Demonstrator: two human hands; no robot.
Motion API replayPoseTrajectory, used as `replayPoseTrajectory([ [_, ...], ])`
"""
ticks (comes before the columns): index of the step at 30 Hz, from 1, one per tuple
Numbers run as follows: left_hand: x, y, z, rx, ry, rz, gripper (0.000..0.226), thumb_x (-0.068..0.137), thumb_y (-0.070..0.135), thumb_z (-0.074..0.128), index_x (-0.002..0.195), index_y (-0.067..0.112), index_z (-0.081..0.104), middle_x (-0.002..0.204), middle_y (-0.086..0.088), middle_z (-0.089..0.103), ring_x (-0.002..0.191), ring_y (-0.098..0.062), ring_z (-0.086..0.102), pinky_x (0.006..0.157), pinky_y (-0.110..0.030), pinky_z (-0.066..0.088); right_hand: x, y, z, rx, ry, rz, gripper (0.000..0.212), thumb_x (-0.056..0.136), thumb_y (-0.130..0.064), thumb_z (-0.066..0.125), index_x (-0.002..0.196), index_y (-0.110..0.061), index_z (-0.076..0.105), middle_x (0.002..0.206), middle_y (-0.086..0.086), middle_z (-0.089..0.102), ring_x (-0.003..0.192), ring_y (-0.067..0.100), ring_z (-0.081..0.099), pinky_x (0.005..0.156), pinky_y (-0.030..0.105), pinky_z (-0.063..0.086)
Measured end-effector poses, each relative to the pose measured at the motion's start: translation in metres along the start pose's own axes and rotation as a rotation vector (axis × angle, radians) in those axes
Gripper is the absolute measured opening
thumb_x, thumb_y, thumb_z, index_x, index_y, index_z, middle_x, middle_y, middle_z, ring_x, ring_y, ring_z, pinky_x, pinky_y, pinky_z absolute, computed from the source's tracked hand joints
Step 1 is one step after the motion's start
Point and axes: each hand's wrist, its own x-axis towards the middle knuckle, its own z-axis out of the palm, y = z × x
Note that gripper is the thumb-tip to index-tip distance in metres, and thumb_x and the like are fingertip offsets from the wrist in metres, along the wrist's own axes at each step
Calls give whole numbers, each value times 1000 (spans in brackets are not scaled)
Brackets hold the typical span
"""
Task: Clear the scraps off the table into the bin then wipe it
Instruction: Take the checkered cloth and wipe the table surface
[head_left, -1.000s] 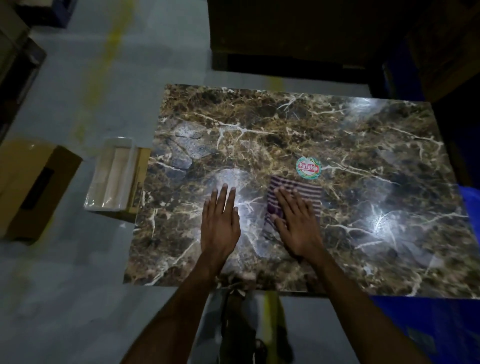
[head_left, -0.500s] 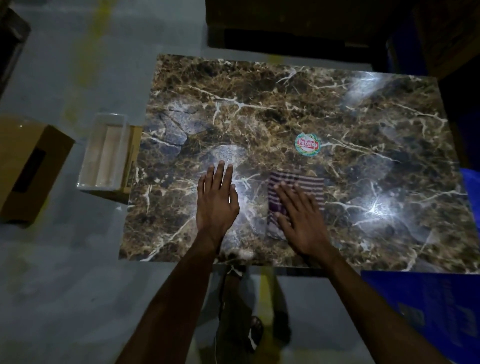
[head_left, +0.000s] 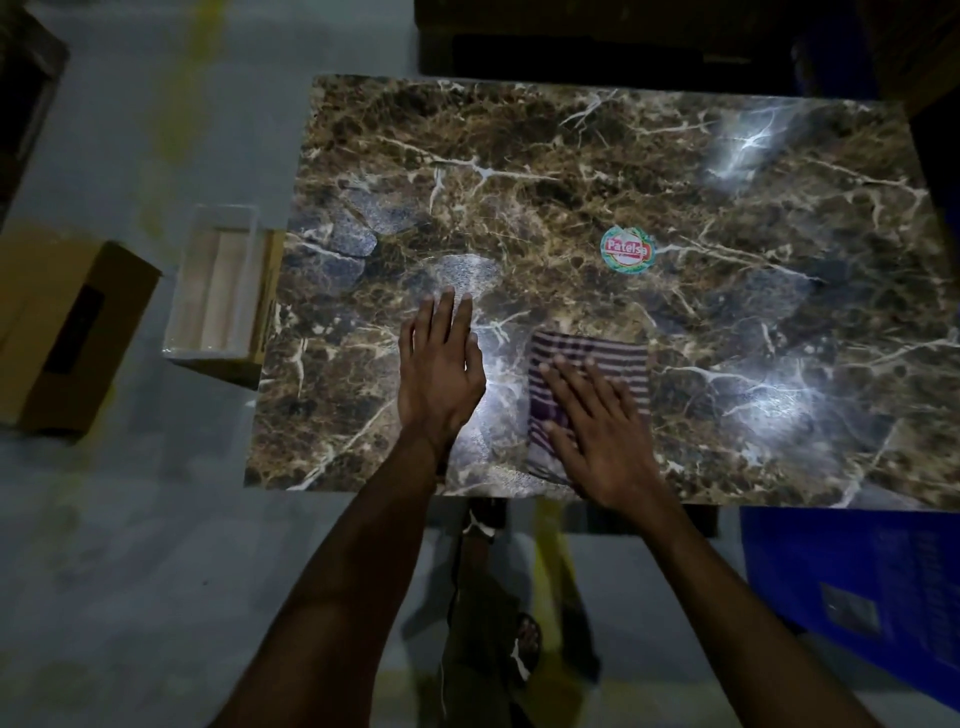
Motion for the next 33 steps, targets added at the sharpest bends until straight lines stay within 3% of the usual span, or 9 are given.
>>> replayPoseTrajectory([
  [3,-1,0,0,10,9,5,53,110,33,33,162,22,31,171,-1,22,159,-20,13,128,-47,13,4,19,-6,21,40,131,65,106,-53,27,167,-34,13,174,-10,10,161,20,8,128,49,14],
  [8,-1,2,-1,28,1,4,56,110,43,32,162,23,30,171,-2,22,159,-22,13,128,-48,11,45,-1,1,41,118,285,65,108,-56,23,167,-31,14,174,-4,13,162,23,4,128,49,4],
  [15,-3,1,0,49,11,36,60,107,47,40,161,22,32,170,-6,23,158,-26,13,127,-51,12,-27,-13,11,-4,33,36,64,109,-48,33,167,-32,12,175,-6,8,162,21,1,128,47,11],
  [19,-5,4,1,36,20,125,49,108,38,40,154,21,44,165,-4,35,154,-22,28,125,-53,18,-56,24,-5,-1,13,204,62,109,-51,27,166,-35,9,174,-10,7,162,17,1,128,47,14],
  [22,-5,2,3,41,41,213,45,108,33,42,150,19,50,161,-4,43,148,-22,38,123,-51,24,-30,39,-10,-1,64,325,64,109,-55,22,167,-28,17,174,-3,15,161,23,9,126,50,20],
  [25,-6,2,2,40,46,225,44,105,34,46,147,22,51,159,-3,44,147,-22,39,123,-51,22,6,23,-7,17,85,383,65,108,-56,20,167,-27,15,175,0,12,162,26,5,128,52,13],
  [30,-7,2,5,15,59,291,43,103,34,51,144,23,56,156,-3,46,145,-22,42,120,-53,25,-25,-7,1,-6,49,150,62,110,-49,25,167,-31,10,175,-5,5,162,22,2,128,47,9],
  [33,-7,2,6,11,78,384,39,104,25,50,142,18,59,149,-6,53,137,-26,49,115,-49,33,-69,0,1,11,3,154,61,110,-48,26,167,-35,6,175,-9,3,162,17,-2,129,44,6],
])
